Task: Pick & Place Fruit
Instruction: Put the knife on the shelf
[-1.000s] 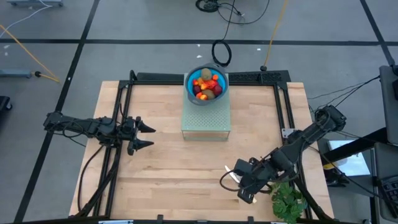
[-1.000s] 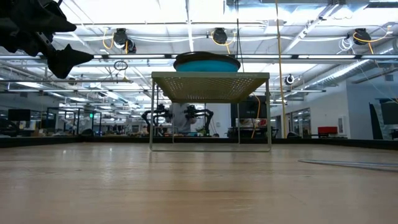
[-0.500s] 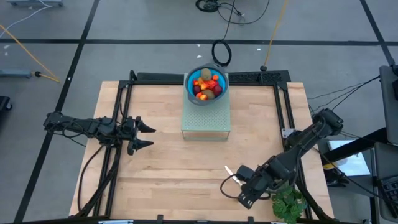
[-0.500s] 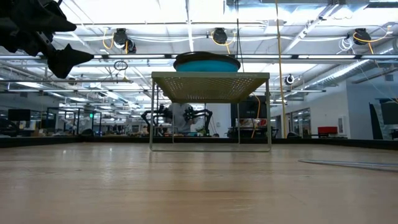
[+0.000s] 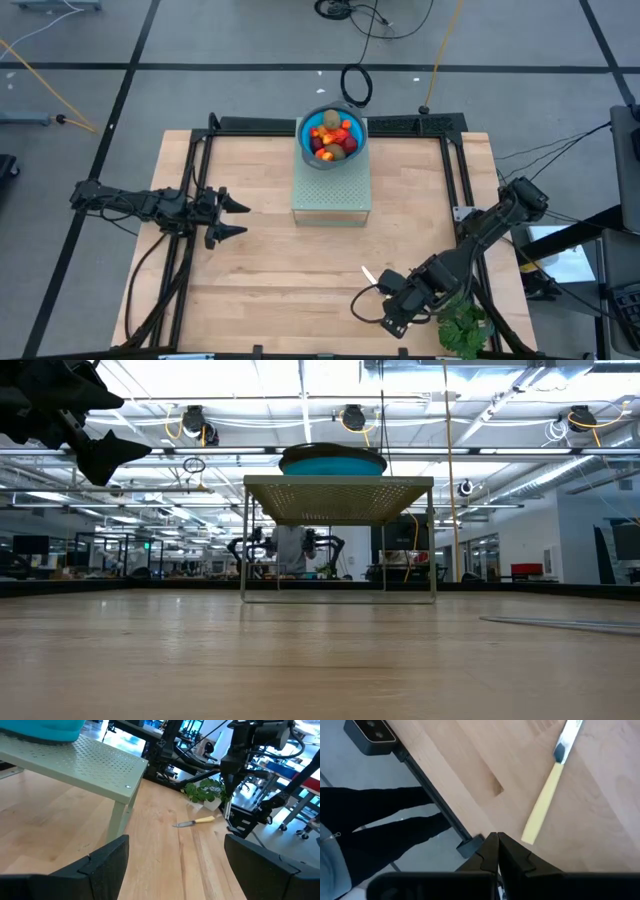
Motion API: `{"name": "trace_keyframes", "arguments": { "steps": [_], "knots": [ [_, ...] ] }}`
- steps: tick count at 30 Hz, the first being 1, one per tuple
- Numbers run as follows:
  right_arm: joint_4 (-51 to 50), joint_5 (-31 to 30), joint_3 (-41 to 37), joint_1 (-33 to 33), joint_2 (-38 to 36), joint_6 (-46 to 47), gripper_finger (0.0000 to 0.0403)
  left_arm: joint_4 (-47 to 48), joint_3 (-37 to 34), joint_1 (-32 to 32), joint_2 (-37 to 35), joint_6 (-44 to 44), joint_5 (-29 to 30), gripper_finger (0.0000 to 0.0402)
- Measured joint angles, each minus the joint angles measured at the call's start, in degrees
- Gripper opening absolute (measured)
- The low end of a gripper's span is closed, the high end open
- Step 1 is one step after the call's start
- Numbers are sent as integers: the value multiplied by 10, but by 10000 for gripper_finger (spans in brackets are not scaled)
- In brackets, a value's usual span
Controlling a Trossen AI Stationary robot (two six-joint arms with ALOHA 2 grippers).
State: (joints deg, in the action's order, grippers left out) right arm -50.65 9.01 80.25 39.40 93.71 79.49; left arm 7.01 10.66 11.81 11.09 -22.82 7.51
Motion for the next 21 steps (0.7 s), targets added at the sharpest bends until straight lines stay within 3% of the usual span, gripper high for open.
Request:
{"name": "trace_keyframes", "arguments": {
  "steps": [9,21],
  "knots": [
    [-12,-30,0,0,0,-13,26,0,0,0,0,-5,0,324],
    [-16,-31,0,0,0,-8,153,0,0,0,0,-6,0,324]
  ]
}}
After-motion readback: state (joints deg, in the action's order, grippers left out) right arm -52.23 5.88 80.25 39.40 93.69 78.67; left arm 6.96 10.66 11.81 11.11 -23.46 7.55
